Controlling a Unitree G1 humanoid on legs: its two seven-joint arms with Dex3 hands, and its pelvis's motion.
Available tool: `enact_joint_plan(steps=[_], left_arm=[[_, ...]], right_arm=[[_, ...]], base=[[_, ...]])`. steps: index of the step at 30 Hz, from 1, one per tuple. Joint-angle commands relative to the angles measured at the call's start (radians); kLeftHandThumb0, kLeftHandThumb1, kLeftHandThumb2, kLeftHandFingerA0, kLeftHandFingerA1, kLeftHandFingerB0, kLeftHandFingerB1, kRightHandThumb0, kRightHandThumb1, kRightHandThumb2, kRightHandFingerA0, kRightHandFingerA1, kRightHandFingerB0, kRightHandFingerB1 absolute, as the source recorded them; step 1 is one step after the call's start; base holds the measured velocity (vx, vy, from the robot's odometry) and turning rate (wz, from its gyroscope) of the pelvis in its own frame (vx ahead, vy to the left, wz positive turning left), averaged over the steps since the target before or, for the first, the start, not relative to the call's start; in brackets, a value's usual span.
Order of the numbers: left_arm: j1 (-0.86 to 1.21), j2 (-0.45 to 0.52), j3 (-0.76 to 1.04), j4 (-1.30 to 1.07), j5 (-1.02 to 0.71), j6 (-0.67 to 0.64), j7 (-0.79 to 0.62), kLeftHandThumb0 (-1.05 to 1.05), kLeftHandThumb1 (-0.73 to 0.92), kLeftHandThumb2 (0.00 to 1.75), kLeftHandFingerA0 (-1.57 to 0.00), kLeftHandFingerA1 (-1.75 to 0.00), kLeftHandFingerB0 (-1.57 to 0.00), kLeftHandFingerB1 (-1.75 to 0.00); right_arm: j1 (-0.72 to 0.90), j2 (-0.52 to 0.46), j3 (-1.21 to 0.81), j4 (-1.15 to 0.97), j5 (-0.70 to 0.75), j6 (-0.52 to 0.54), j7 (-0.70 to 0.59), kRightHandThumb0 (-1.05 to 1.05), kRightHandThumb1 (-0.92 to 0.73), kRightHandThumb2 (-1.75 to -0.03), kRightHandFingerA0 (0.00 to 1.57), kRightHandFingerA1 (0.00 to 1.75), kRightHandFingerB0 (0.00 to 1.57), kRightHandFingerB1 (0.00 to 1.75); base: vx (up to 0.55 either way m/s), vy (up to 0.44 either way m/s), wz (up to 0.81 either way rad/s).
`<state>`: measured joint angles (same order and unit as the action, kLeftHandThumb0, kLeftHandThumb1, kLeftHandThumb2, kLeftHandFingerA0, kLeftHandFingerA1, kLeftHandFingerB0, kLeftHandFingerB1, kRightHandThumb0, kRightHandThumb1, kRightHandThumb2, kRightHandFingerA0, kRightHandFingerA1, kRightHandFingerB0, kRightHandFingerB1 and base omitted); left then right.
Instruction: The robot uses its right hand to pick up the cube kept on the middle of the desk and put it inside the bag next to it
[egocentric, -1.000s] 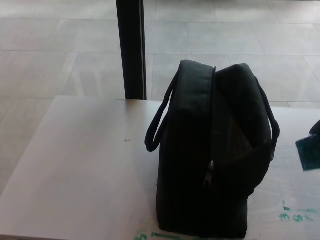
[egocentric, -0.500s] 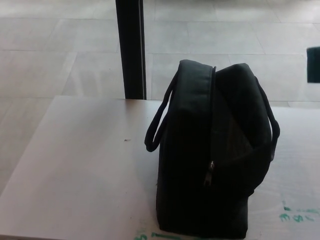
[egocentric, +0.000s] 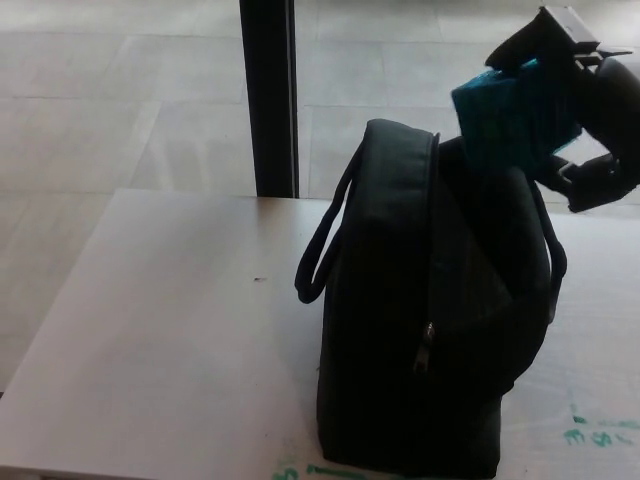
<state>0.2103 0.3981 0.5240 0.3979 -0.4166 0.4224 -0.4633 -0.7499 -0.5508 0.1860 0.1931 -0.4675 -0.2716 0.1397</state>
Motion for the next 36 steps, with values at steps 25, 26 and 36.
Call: enact_joint_plan(steps=[25, 26, 36], left_arm=[[0.023, 0.046, -0.030, -0.010, 0.047, -0.054, 0.000, -0.68, 0.89, 0.67, -0.24, -0.41, -0.22, -0.33], [0.025, 0.045, -0.030, -0.014, 0.046, -0.051, 0.005, -0.68, 0.88, 0.67, -0.26, -0.40, -0.23, -0.33], [0.009, 0.041, -0.010, 0.028, 0.014, -0.039, -0.004, -0.67, 0.86, 0.67, -0.24, -0.43, -0.22, -0.34]], right_arm=[[-0.032, -0.013, 0.122, -0.088, -0.081, -0.095, 0.155, -0.23, -0.61, -0.82, 0.84, 1.75, 0.63, 1.64], [-0.035, -0.010, 0.123, -0.089, -0.084, -0.093, 0.158, -0.25, -0.62, -0.85, 0.86, 1.75, 0.65, 1.61], [-0.099, -0.149, 0.197, -0.284, -0.363, 0.104, 0.501, -0.81, -0.43, -0.55, 0.00, 0.00, 0.00, 0.00]], base=[[0.00, 0.000, 0.00], [0.00, 0.000, 0.00], [0.00, 0.000, 0.00]])
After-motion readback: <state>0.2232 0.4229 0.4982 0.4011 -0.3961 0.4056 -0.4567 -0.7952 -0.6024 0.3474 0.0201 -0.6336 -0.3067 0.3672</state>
